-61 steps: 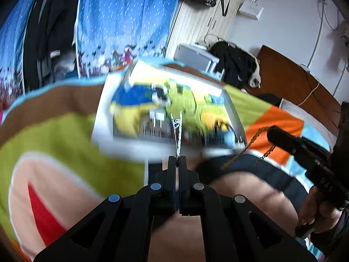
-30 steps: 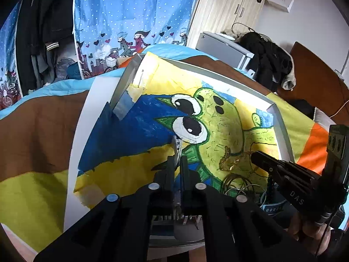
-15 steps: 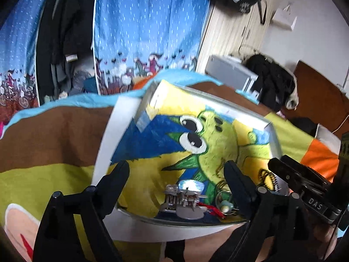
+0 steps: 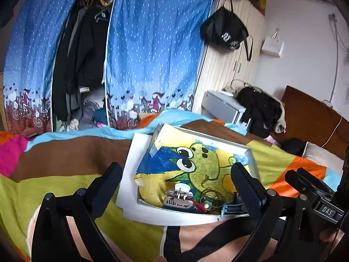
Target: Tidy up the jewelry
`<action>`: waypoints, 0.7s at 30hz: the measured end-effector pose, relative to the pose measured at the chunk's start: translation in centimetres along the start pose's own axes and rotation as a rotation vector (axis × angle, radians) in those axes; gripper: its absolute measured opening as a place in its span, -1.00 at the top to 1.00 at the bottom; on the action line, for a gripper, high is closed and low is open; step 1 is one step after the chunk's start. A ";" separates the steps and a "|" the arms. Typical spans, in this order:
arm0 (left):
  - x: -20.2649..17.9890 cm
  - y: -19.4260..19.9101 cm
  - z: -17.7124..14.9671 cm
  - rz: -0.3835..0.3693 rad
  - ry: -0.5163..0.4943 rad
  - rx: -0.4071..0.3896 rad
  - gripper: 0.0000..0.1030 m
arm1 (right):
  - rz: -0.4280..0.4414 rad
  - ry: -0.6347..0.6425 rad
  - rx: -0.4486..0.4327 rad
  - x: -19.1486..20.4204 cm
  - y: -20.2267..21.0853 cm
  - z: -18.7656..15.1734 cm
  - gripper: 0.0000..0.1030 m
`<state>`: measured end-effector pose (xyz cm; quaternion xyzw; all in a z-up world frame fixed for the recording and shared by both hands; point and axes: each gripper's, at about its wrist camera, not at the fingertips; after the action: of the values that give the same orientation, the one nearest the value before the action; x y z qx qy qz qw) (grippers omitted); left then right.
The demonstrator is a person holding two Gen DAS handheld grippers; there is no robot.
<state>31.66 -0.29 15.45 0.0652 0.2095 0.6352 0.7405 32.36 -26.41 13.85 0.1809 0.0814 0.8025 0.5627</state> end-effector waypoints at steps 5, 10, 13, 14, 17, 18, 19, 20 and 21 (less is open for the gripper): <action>-0.5 4.3 -0.3 -0.003 -0.023 -0.043 -0.96 | 0.010 0.013 -0.046 1.6 4.0 -0.4 -1.00; -0.9 8.3 -1.0 -0.009 -0.030 -0.066 -0.96 | 0.011 0.022 -0.086 3.1 7.8 -1.2 -1.00; -1.0 10.6 -1.7 -0.018 -0.018 -0.071 -0.96 | 0.000 0.020 -0.108 3.7 10.1 -2.0 -1.00; -1.0 11.5 -2.0 -0.022 -0.010 -0.071 -0.96 | -0.005 0.022 -0.116 4.0 10.9 -2.2 -1.00; -1.0 13.5 -2.7 -0.026 -0.001 -0.071 -0.96 | -0.019 0.047 -0.144 5.3 13.3 -3.2 -1.00; -1.1 14.4 -3.0 -0.030 -0.001 -0.073 -0.96 | -0.024 0.058 -0.152 5.7 14.1 -3.5 -1.00; -1.1 14.9 -3.2 -0.032 -0.003 -0.074 -0.96 | -0.027 0.065 -0.158 6.0 14.6 -3.8 -1.00; -1.1 15.6 -3.5 -0.034 -0.008 -0.077 -0.96 | -0.029 0.074 -0.162 6.4 15.2 -4.2 -1.00; -1.1 16.4 -3.9 -0.034 -0.013 -0.080 -0.96 | -0.031 0.082 -0.165 6.8 15.9 -4.5 -1.00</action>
<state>15.04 0.99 18.11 0.0363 0.1803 0.6300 0.7545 14.73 -25.35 16.36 0.0995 0.0409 0.8044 0.5843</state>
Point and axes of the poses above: each gripper's, at about its wrist camera, not at the fingertips, and y roughly against the way its jaws point, x to its left, z to its top, and after that the axes turned 3 degrees about -x, right-handed
